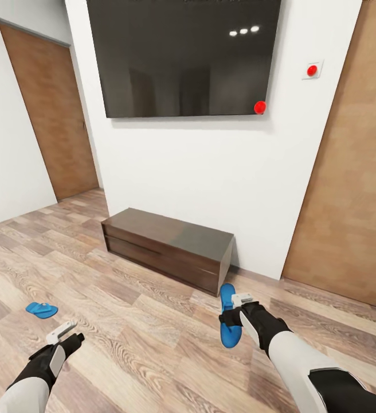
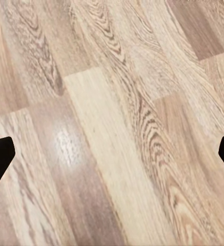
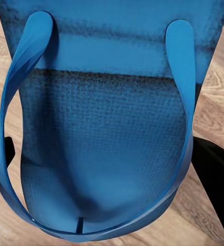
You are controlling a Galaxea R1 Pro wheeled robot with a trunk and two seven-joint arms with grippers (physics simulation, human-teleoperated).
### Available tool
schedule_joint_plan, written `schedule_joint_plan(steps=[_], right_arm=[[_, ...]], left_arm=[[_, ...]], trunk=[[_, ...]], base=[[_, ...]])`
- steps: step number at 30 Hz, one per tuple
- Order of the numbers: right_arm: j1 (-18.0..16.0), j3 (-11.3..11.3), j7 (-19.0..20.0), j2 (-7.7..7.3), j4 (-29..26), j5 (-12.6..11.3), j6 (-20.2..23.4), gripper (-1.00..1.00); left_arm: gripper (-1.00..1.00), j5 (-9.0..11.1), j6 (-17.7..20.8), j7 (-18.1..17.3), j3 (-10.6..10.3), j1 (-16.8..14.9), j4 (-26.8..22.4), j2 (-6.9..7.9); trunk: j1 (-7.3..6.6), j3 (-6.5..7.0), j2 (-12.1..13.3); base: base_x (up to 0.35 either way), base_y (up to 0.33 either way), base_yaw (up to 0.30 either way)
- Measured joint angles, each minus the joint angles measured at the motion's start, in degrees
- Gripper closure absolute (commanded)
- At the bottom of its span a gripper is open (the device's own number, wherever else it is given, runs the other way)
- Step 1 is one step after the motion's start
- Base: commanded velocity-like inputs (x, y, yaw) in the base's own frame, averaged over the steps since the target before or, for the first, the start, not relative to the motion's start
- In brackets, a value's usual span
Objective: In the bedroom, move the book from the bed onto either nightstand, and place the two sandals side by side next to the bed.
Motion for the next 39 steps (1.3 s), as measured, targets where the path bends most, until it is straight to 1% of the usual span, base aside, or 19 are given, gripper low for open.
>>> schedule_joint_plan(steps=[10, 20, 39], right_arm=[[0.0, 0.0, 0.0, 0.08, 0.1, -0.1, 0.0, 1.0], [0.0, 0.0, 0.0, 0.11, 0.1, -0.1, 0.0, 1.0], [0.0, 0.2, 0.1, 0.24, 0.1, -0.1, 0.0, 1.0]], left_arm=[[-1.0, 0.0, 0.0, 0.0, 0.0, 0.0, 0.0, -0.04], [-1.0, 0.0, 0.0, 0.0, 0.0, 0.0, 0.0, -0.42], [-1.0, 0.0, 0.0, -0.1, 0.0, 0.0, 0.1, -0.47]], trunk=[[-2.2, 1.8, 4.0], [-4.39, 3.59, 8.0], [-8.57, 7.0, 15.6]], base=[[0.0, 0.0, 0.0], [0.0, 0.0, 0.0], [0.0, 0.0, 0.0]])
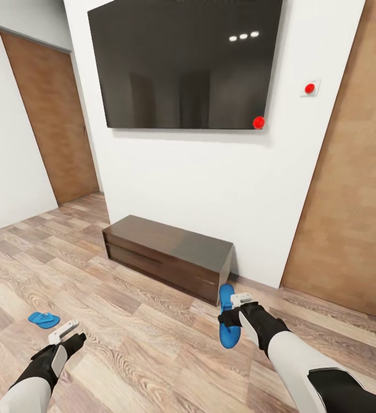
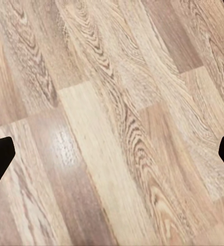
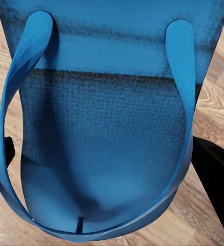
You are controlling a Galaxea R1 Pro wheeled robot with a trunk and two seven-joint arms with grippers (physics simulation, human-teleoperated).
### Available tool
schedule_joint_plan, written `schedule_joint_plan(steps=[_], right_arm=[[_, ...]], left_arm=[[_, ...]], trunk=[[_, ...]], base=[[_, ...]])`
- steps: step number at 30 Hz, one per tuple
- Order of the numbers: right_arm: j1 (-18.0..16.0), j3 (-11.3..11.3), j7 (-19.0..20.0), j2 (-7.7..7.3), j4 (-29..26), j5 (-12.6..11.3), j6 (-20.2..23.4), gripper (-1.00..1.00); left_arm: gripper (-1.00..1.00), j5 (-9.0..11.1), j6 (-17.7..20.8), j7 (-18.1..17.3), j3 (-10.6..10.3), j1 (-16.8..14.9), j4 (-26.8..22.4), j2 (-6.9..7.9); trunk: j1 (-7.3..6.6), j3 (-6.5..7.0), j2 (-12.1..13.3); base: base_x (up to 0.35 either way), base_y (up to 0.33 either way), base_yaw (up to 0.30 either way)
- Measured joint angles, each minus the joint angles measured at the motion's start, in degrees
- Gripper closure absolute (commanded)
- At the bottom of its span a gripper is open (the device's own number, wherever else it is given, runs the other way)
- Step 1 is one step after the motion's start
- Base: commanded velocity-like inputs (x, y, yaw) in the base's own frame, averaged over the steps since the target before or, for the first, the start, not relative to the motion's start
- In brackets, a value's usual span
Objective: In the bedroom, move the book from the bed onto either nightstand, and place the two sandals side by side next to the bed.
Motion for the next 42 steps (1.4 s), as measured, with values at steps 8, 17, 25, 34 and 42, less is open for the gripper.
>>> schedule_joint_plan(steps=[8, 17, 25, 34, 42], right_arm=[[0.0, 0.1, 0.0, 0.12, 0.0, 0.0, -0.1, 1.0], [0.0, 1.4, 0.0, 0.26, 0.3, 0.0, -0.1, 1.0], [0.0, 1.8, 0.0, 0.23, 0.3, 0.0, -0.1, 1.0], [0.0, 2.0, 0.0, 0.31, 0.3, 0.0, -0.1, 1.0], [0.2, 2.9, 0.0, 1.19, 0.6, 0.0, -0.1, 1.0]], left_arm=[[-1.0, 0.0, 0.0, -0.3, 0.0, 0.0, 0.0, 0.0], [-1.0, 0.0, -0.1, -0.5, 0.0, 0.0, -0.1, 0.0], [-1.0, 0.0, -0.1, -0.5, 0.0, 0.0, 0.0, -0.01], [-1.0, 0.0, -0.1, -0.5, 0.0, 0.0, 0.0, -0.25], [-1.0, 0.0, -0.1, -0.5, 0.0, 0.2, 0.0, -0.47]], trunk=[[-1.1, 0.9, 2.0], [-1.1, 0.65, 2.0], [-1.13, 0.2, 2.0], [-1.11, 0.07, 2.0], [-1.1, 0.06, 2.0]], base=[[0.0, 0.0, 0.0], [0.001, 0.0, 0.05], [0.148, 0.0, 0.108], [0.085, 0.0, 0.022], [0.007, 0.0, 0.002]])
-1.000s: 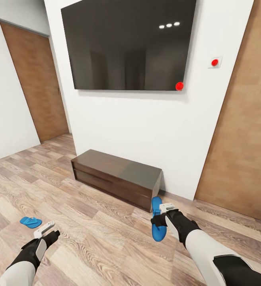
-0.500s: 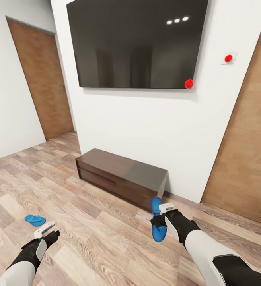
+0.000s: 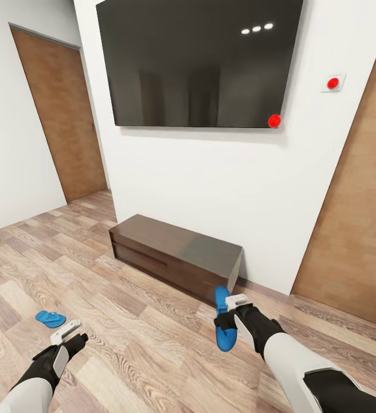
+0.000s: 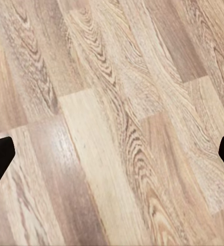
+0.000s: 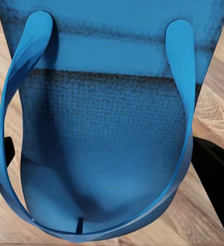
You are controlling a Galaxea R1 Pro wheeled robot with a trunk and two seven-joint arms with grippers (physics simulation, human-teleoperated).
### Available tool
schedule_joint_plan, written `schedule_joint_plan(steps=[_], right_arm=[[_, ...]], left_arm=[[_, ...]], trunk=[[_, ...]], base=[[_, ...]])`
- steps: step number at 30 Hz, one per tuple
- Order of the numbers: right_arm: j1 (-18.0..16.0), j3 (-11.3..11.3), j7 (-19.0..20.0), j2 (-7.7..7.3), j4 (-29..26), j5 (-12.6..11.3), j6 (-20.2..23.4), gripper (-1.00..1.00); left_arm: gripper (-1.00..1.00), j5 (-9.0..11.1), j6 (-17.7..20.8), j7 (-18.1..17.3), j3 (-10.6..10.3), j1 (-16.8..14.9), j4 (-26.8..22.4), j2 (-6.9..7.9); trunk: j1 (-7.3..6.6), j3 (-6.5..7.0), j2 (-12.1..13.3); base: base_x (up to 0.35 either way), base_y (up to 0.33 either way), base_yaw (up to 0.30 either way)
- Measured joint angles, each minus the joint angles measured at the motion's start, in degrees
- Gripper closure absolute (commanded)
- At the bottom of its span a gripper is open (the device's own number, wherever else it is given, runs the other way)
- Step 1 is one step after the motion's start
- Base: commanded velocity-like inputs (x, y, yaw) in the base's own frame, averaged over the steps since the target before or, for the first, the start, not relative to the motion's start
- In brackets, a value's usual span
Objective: In the bedroom, move the book from the bed onto either nightstand, and place the two sandals side by side next to the bed.
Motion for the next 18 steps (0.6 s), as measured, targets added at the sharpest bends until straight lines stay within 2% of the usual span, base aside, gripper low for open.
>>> schedule_joint_plan(steps=[4, 18], right_arm=[[0.2, 1.5, 0.0, 0.23, 0.0, 0.0, 0.0, 1.0], [1.0, 2.5, 0.0, 0.39, 0.1, 0.0, -0.1, 1.0]], left_arm=[[-1.0, 0.0, 0.1, -0.1, 0.0, 0.1, 0.0, -0.05], [-1.0, 0.0, 0.1, 0.0, 0.0, 0.0, 0.0, -0.22]], trunk=[[0.0, 0.0, 0.0], [-3.07, 2.51, 5.6]], base=[[-0.007, 0.0, 0.0], [-0.001, 0.0, 0.0]])
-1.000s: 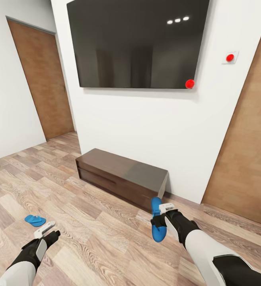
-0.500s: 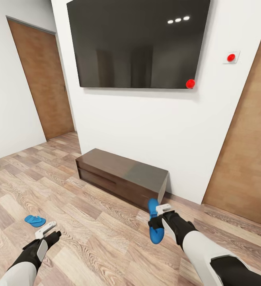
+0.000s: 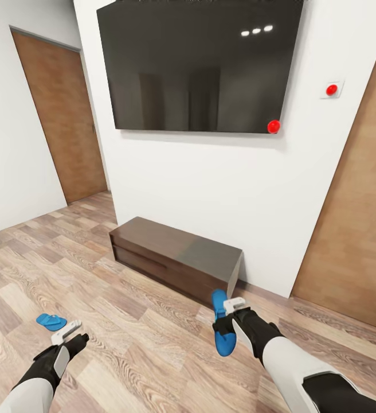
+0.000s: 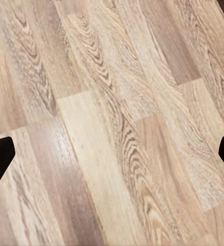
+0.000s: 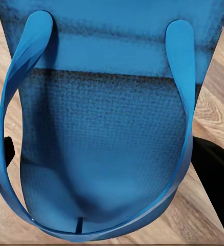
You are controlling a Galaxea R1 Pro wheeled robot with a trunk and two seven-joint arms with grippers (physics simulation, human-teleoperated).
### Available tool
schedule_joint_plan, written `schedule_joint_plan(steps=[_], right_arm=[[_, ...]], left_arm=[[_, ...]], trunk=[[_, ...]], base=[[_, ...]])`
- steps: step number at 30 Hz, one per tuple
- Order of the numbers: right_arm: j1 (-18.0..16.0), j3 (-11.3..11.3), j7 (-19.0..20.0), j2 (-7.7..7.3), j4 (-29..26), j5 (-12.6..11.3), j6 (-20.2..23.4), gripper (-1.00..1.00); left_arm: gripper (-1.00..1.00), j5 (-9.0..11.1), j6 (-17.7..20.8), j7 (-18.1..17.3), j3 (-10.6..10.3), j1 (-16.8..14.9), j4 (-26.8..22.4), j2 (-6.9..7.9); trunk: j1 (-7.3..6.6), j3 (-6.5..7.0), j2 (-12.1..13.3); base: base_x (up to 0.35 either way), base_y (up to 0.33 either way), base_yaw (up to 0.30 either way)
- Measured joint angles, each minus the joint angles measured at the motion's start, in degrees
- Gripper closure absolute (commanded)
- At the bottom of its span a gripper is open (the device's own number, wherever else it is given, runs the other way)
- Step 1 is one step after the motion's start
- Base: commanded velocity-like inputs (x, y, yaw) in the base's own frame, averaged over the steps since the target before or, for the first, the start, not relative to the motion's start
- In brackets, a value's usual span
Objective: In the bedroom, move the book from the bed onto either nightstand, and place the two sandals side by side next to the bed.
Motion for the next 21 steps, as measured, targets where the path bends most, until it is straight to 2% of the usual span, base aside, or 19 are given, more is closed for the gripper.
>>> schedule_joint_plan(steps=[10, 18, 21], right_arm=[[0.8, 0.7, 0.1, -0.07, 0.3, 0.0, -1.1, 1.0], [2.8, 1.0, 0.1, -0.16, 0.3, 0.0, -1.2, 1.0], [4.6, 1.1, 0.1, -0.22, 0.3, 0.0, -1.4, 1.0]], left_arm=[[-1.0, -0.1, 0.0, 0.0, 0.0, 0.0, 0.1, -0.01], [-1.0, -0.1, 0.0, 0.0, 0.0, 0.0, 0.1, -0.01], [-1.0, -0.1, 0.0, 0.1, 0.0, 0.0, 0.5, 0.01]], trunk=[[-2.2, 1.8, 4.0], [-3.96, 3.23, 7.2], [-4.61, 3.76, 8.4]], base=[[0.0, 0.0, 0.0], [0.0, 0.0, 0.0], [0.0, 0.0, 0.0]])
